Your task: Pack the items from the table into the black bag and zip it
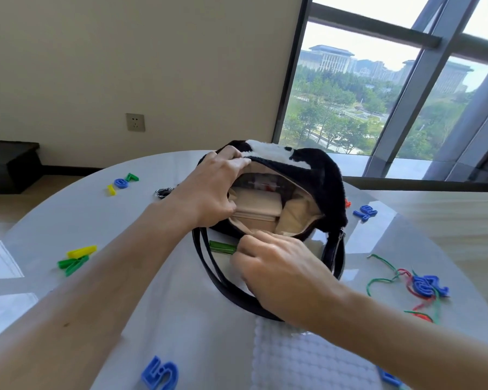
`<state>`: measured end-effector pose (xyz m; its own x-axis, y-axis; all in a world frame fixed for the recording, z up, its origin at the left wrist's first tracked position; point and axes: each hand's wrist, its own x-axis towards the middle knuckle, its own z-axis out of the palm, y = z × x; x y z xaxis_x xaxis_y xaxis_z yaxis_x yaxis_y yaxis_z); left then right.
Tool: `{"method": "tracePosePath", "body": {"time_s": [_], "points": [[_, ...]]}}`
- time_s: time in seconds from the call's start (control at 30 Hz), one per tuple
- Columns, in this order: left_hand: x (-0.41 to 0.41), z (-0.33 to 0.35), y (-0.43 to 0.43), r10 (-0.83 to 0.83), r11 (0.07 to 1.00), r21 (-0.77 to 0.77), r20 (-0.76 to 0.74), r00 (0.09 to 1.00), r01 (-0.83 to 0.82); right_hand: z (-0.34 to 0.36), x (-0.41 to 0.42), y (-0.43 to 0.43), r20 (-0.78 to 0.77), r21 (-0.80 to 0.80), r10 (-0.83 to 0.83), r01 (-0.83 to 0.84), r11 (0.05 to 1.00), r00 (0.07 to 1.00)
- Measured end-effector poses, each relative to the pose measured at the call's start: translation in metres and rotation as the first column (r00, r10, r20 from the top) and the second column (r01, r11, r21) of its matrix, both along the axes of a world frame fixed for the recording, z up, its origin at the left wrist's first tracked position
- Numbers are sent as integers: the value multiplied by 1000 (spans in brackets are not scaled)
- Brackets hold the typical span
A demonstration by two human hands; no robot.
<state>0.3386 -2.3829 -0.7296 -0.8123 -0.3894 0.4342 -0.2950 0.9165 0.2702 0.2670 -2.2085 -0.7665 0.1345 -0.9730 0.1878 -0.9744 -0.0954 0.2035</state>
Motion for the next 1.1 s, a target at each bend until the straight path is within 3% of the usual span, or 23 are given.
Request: {"method": "tracePosePath", "body": {"time_s": [0.57, 0.77, 0.93, 1.1], "points": [[5, -3, 0, 0, 999, 37, 14, 1000, 0, -1, 1, -11, 16, 55, -150, 149, 987, 988], [6, -4, -1, -18, 998, 53, 29, 999, 16, 1, -1, -3, 126, 65, -123, 115, 991, 984], [8, -6, -4, -28, 998, 60, 20, 999, 27, 34, -15, 9, 406, -210, -17, 112, 971, 914], [7, -6, -5, -40, 997, 69, 23, 999, 38, 41, -38, 1, 645, -570, 228, 260, 780, 730]]}}
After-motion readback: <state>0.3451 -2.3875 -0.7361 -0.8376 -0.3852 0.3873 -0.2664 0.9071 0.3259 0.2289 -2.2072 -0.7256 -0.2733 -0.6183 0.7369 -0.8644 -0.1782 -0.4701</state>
